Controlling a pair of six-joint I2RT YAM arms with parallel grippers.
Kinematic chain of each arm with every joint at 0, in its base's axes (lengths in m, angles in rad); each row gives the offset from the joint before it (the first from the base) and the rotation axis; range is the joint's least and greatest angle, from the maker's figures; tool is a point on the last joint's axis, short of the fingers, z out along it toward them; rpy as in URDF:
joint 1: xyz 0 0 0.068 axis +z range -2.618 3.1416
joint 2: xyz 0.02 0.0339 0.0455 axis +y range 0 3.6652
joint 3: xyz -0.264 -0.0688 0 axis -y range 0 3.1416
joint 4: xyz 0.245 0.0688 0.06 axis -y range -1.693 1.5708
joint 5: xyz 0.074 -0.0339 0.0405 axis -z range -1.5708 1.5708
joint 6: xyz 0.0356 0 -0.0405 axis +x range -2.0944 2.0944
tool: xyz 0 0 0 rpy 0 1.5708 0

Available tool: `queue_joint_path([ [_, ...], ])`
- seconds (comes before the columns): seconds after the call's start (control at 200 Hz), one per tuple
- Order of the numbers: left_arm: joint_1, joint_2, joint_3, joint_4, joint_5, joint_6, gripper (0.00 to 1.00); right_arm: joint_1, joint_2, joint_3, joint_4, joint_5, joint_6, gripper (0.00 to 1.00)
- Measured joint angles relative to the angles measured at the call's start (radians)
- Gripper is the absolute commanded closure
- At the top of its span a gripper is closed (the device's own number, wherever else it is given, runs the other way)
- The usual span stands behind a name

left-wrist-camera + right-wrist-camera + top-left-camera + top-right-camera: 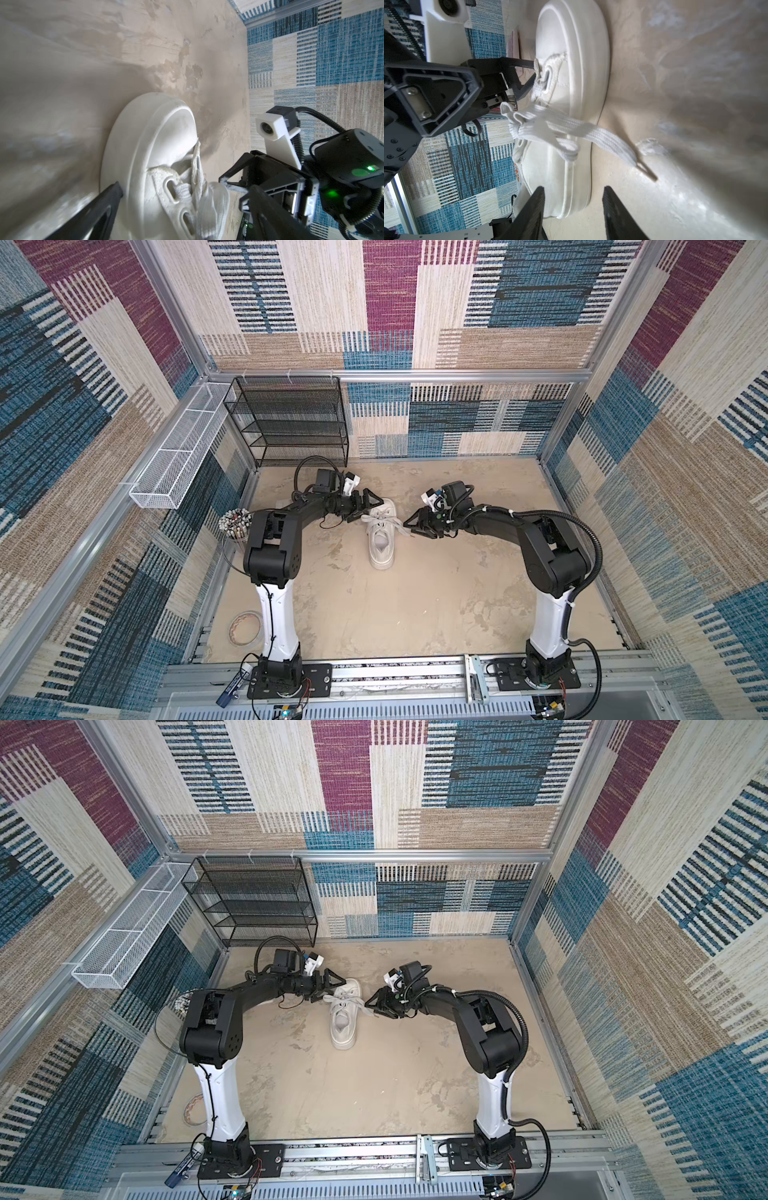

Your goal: Tie the shoes

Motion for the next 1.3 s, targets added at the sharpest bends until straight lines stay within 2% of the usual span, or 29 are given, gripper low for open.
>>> queue_joint_path([
  [0.1, -0.014, -0.005, 0.001, 0.022, -0.002, -0.013, 0.01, -0.013, 0.002, 0.005, -0.004, 0.025, 0.013, 0.57],
  [0.401, 0.054, -0.158, -0.100, 0.037, -0.067, -0.026, 0.01, -0.014, 0.028, 0.000, 0.002, 0.029, 0.024, 0.59],
  [0.481, 0.065, -0.198, -0.117, 0.007, -0.085, -0.015, 0.01, -0.014, 0.015, -0.003, -0.012, 0.039, 0.021, 0.65],
  [0.556, 0.066, -0.236, -0.128, -0.037, -0.103, 0.012, 0.01, -0.009, -0.003, 0.005, -0.055, 0.084, -0.024, 0.65],
  [0.726, 0.064, -0.348, -0.188, -0.157, -0.142, 0.084, 0.01, 0.030, -0.051, 0.019, -0.168, 0.263, -0.185, 0.63],
  [0.916, 0.053, -0.461, -0.293, -0.209, -0.162, 0.096, 0.01, 0.101, -0.051, 0.034, -0.224, 0.418, -0.342, 0.61],
  [1.297, 0.011, -0.564, -0.435, -0.226, -0.163, 0.080, 0.01, 0.177, -0.017, 0.035, -0.219, 0.551, -0.432, 0.61],
])
